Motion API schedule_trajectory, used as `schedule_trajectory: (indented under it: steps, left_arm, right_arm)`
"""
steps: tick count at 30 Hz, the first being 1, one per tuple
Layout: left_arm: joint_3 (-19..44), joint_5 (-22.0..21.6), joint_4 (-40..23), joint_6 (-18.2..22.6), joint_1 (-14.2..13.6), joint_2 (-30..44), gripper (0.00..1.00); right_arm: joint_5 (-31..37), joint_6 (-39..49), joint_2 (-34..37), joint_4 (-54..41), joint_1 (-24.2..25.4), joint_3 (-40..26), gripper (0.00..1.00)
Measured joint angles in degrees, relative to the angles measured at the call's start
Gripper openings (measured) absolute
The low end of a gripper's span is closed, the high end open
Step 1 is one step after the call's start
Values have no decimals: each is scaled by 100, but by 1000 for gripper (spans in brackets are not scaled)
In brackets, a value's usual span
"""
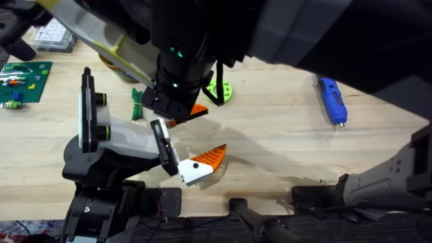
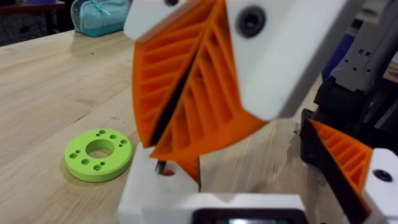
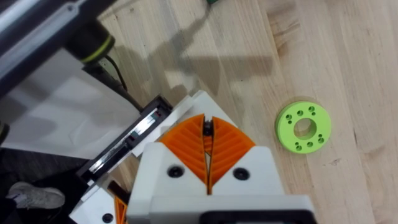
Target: Pick up the gripper from the table and insert it into the empty holder that is missing its gripper. Then pick up a screw, insert it into the mounting hole, and use the screwdriver to tighten it. Finally, clean up the table by picking up the vegetable and placing it into the bucket.
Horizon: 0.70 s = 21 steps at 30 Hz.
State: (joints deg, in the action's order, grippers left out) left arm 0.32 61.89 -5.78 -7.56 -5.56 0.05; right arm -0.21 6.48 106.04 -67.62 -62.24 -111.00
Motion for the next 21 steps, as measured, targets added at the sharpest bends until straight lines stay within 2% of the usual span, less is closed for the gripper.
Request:
schedule_trajectory:
  steps: [21]
  left_arm:
    - [0, 2, -2, -36, 2, 0, 988]
  right_arm:
    - [-5, 0, -2, -94, 0, -180, 8]
